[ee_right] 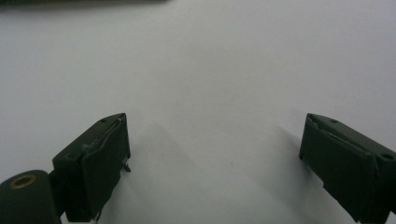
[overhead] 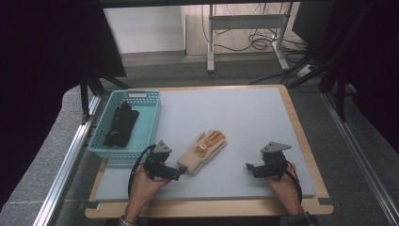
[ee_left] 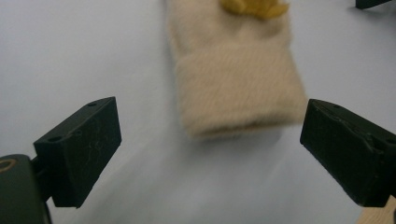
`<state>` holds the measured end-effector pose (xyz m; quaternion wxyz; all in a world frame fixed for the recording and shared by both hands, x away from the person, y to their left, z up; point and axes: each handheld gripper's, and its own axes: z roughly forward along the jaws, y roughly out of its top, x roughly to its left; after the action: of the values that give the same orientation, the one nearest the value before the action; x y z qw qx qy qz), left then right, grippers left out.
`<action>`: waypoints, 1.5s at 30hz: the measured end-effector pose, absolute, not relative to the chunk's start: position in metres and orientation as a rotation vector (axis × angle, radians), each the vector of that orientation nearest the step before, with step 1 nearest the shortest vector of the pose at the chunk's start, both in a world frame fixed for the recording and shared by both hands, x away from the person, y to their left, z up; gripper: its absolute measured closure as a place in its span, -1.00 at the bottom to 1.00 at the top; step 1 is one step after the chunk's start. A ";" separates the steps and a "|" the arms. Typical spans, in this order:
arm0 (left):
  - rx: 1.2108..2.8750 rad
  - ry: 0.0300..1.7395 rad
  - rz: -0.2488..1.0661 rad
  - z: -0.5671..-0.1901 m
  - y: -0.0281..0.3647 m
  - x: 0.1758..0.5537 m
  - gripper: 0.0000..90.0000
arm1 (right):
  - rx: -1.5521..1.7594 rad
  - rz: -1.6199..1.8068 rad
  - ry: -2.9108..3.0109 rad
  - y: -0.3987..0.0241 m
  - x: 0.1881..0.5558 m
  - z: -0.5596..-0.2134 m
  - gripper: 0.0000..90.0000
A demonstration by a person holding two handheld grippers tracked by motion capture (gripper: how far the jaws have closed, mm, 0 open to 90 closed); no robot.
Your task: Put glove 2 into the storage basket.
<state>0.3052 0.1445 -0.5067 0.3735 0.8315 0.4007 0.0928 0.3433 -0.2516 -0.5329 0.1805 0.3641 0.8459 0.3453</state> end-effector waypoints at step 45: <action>2.375 1.006 0.248 -0.527 0.051 0.372 -0.77 | 1.027 0.976 2.389 -0.252 0.343 -0.533 -0.82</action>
<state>0.3721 0.0513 -0.5268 0.2715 0.8822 0.3736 0.0921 0.3433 -0.2517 -0.5330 0.1809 0.3638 0.8459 0.3456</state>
